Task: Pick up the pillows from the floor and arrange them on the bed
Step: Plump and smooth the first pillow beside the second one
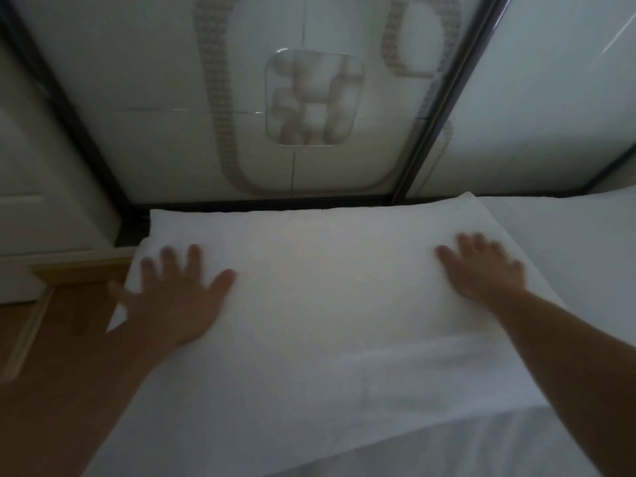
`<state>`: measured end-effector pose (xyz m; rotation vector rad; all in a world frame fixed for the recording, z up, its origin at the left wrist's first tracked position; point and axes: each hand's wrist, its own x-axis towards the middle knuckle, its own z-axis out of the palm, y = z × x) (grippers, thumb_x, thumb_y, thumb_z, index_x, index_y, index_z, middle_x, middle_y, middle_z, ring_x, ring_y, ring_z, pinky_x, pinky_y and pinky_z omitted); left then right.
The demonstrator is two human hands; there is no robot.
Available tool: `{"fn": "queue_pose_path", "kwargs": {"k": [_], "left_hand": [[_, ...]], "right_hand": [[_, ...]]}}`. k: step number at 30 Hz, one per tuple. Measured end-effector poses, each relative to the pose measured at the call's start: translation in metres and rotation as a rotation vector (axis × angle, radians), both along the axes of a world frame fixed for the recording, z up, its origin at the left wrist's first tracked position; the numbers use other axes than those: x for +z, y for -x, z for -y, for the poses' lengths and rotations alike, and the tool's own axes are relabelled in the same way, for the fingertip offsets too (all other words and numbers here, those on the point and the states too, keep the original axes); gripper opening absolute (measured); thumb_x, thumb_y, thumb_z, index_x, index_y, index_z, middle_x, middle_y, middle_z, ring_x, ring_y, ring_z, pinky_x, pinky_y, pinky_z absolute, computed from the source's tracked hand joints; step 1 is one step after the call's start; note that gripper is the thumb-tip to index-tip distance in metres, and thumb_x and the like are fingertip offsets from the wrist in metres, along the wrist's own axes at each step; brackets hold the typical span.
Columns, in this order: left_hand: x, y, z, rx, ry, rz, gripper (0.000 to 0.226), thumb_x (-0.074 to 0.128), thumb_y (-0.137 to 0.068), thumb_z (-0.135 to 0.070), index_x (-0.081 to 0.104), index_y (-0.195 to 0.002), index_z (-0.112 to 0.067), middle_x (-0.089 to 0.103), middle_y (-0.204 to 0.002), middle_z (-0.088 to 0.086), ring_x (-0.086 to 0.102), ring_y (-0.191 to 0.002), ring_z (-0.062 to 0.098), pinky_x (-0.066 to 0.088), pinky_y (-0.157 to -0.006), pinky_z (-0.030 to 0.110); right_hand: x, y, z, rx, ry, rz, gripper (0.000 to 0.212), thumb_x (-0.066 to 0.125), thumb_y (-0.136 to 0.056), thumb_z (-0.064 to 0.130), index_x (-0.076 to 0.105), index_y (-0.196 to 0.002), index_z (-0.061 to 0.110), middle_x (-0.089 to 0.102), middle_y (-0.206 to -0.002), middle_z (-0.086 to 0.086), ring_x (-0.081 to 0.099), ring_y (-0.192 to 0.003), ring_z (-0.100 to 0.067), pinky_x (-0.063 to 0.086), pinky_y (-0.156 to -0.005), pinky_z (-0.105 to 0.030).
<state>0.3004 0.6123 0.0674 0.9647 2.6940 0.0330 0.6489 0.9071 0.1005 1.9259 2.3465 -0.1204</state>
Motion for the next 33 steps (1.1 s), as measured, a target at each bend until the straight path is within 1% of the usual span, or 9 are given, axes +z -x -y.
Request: {"fn": "queue_pose_path", "kwargs": {"k": [2, 5, 8, 12, 21, 26, 28, 31, 33], "left_hand": [[0.008, 0.024, 0.018, 0.119, -0.009, -0.015, 0.101, -0.017, -0.06, -0.084, -0.007, -0.145, -0.033, -0.003, -0.159, 0.007, -0.001, -0.142, 0.036, -0.002, -0.108, 0.068], [0.021, 0.013, 0.004, -0.053, -0.149, -0.202, 0.086, -0.015, -0.074, -0.071, -0.001, -0.146, -0.025, 0.005, -0.158, 0.011, 0.007, -0.141, 0.037, 0.009, -0.11, 0.066], [0.013, -0.038, -0.015, -0.292, -0.213, -0.13, 0.075, -0.015, -0.075, -0.071, -0.012, -0.142, -0.038, -0.01, -0.158, 0.001, -0.01, -0.143, 0.026, -0.001, -0.11, 0.062], [0.0, -0.053, -0.005, -0.294, -0.144, -0.044, 0.073, -0.012, -0.077, -0.071, -0.017, -0.141, -0.038, -0.02, -0.156, -0.002, -0.021, -0.14, 0.022, -0.006, -0.109, 0.064], [0.012, -0.07, 0.027, -0.305, -0.349, -0.056, 0.064, -0.006, -0.088, -0.056, -0.007, -0.145, -0.026, -0.004, -0.158, 0.001, -0.009, -0.143, 0.019, 0.0, -0.116, 0.049], [0.021, -0.033, 0.06, -0.083, -0.35, 0.007, 0.055, 0.013, -0.097, -0.04, 0.007, -0.147, -0.018, 0.008, -0.158, 0.004, 0.003, -0.144, 0.022, 0.008, -0.116, 0.05], [0.034, -0.026, 0.058, -0.124, -0.401, -0.008, 0.055, 0.015, -0.097, -0.038, 0.011, -0.147, -0.015, 0.01, -0.158, 0.007, 0.006, -0.143, 0.024, 0.009, -0.116, 0.049], [0.047, -0.043, 0.04, -0.27, -0.463, 0.024, 0.057, 0.015, -0.096, -0.042, 0.008, -0.147, -0.016, 0.005, -0.158, 0.008, 0.003, -0.144, 0.024, 0.008, -0.117, 0.047], [0.046, -0.065, 0.033, -0.369, -0.42, 0.065, 0.058, 0.014, -0.096, -0.045, 0.005, -0.147, -0.019, 0.001, -0.158, 0.007, 0.0, -0.144, 0.023, 0.007, -0.116, 0.047]], "right_hand": [[0.015, -0.024, -0.021, -0.28, 0.064, -0.118, 0.085, 0.017, -0.076, 0.074, 0.023, -0.141, 0.019, 0.029, -0.148, -0.017, 0.031, -0.13, -0.041, 0.026, -0.105, -0.06], [0.016, -0.024, -0.015, -0.258, 0.099, -0.182, 0.084, 0.019, -0.081, 0.073, 0.021, -0.143, 0.017, 0.027, -0.147, -0.019, 0.029, -0.131, -0.042, 0.026, -0.104, -0.061], [-0.002, -0.024, 0.002, -0.199, 0.116, -0.165, 0.082, 0.017, -0.084, 0.072, 0.013, -0.147, 0.019, 0.017, -0.155, -0.015, 0.021, -0.137, -0.038, 0.019, -0.109, -0.059], [0.007, -0.02, 0.009, -0.318, 0.035, -0.149, 0.085, 0.015, -0.081, 0.072, 0.017, -0.144, 0.016, 0.023, -0.15, -0.022, 0.025, -0.133, -0.043, 0.023, -0.106, -0.06], [-0.01, 0.137, 0.171, 0.615, -0.017, -0.061, 0.058, 0.009, -0.093, 0.055, -0.001, -0.146, 0.034, -0.005, -0.157, 0.006, -0.007, -0.143, -0.019, 0.002, -0.114, -0.049], [0.004, 0.139, 0.233, 1.192, 0.132, -0.27, 0.052, 0.016, -0.096, 0.053, 0.005, -0.145, 0.04, 0.008, -0.157, 0.01, -0.002, -0.143, -0.008, -0.004, -0.114, -0.034], [0.012, 0.134, 0.22, 1.062, 0.04, -0.393, 0.052, 0.022, -0.097, 0.05, 0.008, -0.146, 0.038, 0.012, -0.156, 0.009, 0.001, -0.142, -0.006, 0.001, -0.115, -0.034], [0.021, 0.115, 0.2, 0.452, -0.062, -0.28, 0.054, 0.024, -0.098, 0.044, 0.009, -0.147, 0.028, 0.006, -0.158, 0.001, 0.001, -0.144, -0.017, 0.007, -0.114, -0.043], [0.013, 0.107, 0.222, 0.531, 0.006, -0.163, 0.054, 0.027, -0.098, 0.041, 0.013, -0.148, 0.025, 0.007, -0.158, 0.0, 0.003, -0.144, -0.02, 0.006, -0.114, -0.046]]}}
